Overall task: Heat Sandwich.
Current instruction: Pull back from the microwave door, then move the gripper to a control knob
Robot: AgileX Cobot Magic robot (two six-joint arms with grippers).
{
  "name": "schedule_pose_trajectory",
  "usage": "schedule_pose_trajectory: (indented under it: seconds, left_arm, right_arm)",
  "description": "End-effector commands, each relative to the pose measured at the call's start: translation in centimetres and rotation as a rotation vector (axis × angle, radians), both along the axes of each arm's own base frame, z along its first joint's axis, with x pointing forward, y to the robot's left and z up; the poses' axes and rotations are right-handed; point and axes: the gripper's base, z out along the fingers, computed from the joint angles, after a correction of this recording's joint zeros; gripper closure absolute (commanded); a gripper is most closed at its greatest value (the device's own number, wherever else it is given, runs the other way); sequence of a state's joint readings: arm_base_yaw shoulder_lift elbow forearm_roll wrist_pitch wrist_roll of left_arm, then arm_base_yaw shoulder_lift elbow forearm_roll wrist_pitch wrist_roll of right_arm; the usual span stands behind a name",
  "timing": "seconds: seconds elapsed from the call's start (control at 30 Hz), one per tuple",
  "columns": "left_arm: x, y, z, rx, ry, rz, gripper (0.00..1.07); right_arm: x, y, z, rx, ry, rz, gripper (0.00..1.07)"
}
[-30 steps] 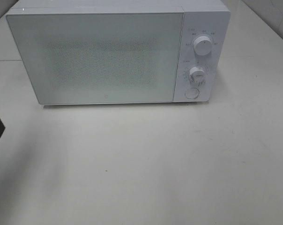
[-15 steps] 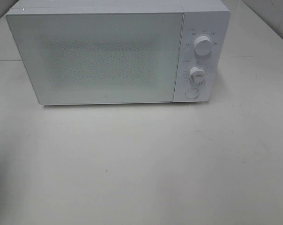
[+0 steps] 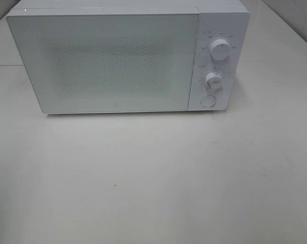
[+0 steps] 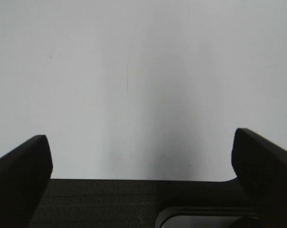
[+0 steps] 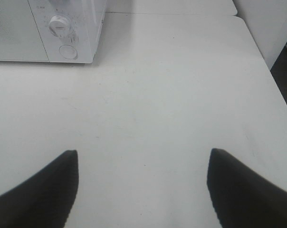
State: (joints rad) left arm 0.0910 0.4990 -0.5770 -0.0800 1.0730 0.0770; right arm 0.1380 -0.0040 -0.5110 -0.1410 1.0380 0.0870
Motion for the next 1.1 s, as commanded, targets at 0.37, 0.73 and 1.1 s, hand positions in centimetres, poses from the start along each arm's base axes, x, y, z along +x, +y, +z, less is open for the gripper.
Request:
schedule_pose_trajectory:
  seconds: [0.37, 0.73, 1.1]
  left_arm:
    - [-5.0, -0.4, -0.7, 0.028, -0.3, 0.01, 0.09]
    - [-7.8, -0.8, -0.6, 0.032, -0.481, 0.007, 0.09]
    - [-7.8, -0.8, -0.6, 0.032, -0.482, 0.007, 0.09]
  right_arm:
    - [-0.3, -0.1, -0.1, 0.002, -0.034, -0.008, 0.35]
    - [-0.3, -0.1, 0.0, 0.0, -0.034, -0.008, 0.35]
    - [-0.3, -0.1, 0.0, 0.0, -0.034, -0.008, 0.35]
